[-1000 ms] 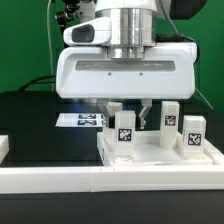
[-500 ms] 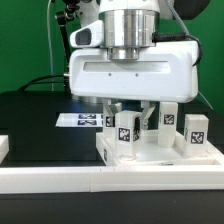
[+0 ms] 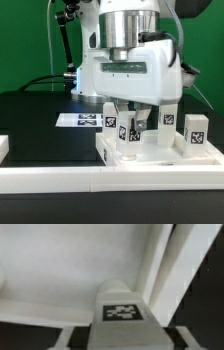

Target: Assemble square table

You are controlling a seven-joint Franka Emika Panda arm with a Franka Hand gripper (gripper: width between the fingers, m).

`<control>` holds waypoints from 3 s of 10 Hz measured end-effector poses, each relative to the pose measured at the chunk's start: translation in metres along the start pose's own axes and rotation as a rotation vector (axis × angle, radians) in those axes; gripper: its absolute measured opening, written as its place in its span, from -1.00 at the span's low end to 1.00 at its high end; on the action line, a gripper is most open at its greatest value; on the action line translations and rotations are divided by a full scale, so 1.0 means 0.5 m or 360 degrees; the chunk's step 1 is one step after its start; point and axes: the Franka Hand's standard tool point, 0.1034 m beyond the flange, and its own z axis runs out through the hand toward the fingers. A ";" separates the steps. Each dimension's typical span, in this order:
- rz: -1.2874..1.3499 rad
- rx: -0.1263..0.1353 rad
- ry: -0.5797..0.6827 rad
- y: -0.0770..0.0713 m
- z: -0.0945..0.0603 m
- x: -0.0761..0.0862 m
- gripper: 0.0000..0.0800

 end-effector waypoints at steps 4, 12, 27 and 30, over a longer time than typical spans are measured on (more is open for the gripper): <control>0.0285 0.0012 -0.0011 -0.001 0.001 0.002 -0.27; -0.0516 0.0028 0.0012 -0.005 0.002 -0.009 0.62; -0.1944 0.0011 0.0041 -0.002 -0.006 0.018 -0.28; -0.1789 0.0014 0.0039 -0.002 -0.006 0.018 -0.28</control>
Offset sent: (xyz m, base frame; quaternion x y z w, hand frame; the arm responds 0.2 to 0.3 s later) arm 0.0002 -0.0030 -0.0008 -0.0054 -0.0043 0.1105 0.9939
